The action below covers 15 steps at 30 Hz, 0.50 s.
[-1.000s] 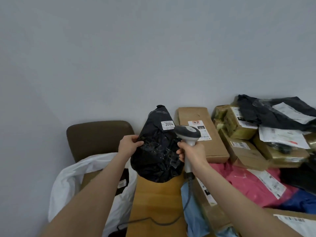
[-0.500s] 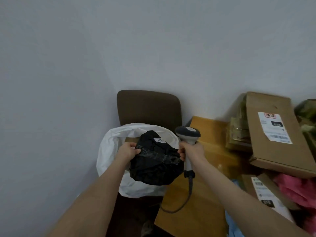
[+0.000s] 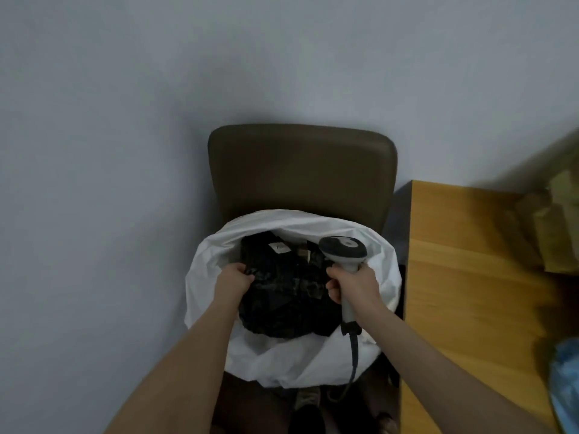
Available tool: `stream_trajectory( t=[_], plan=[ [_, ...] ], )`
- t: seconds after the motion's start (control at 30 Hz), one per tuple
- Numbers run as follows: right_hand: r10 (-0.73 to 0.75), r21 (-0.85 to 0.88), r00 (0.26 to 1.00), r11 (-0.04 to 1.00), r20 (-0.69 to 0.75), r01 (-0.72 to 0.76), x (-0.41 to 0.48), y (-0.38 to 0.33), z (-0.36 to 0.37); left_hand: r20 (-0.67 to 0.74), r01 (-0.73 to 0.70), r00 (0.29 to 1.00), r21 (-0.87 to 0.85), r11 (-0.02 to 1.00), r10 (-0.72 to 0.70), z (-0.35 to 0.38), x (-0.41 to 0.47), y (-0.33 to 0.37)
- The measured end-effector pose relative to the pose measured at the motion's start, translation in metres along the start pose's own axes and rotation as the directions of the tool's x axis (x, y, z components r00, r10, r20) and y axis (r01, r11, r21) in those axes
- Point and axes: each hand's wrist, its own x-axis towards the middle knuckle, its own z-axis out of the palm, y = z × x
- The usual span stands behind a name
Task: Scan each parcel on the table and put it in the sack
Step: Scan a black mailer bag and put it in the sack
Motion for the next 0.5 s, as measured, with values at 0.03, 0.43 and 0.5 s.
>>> stream_trajectory(
  t=[0.03,0.43,0.5],
  plan=[
    [0.006,-0.001,1.0,1.0,-0.01,-0.006,0.008,0.004,0.005,-0.022,-0.013,1.0,0.007,1.0,0.013,0.005,0.011,0.002],
    [0.146,-0.021,0.985,0.989,-0.096,-0.149,0.061,0.058,0.02,-0.318,-0.097,0.928,0.292,0.951,0.192,0.085,0.028,-0.025],
    [0.152,-0.012,0.983,0.988,-0.1,-0.154,0.063,0.057,0.022,-0.227,-0.223,0.919,0.372,0.901,0.322,0.091,0.031,-0.021]
  ],
)
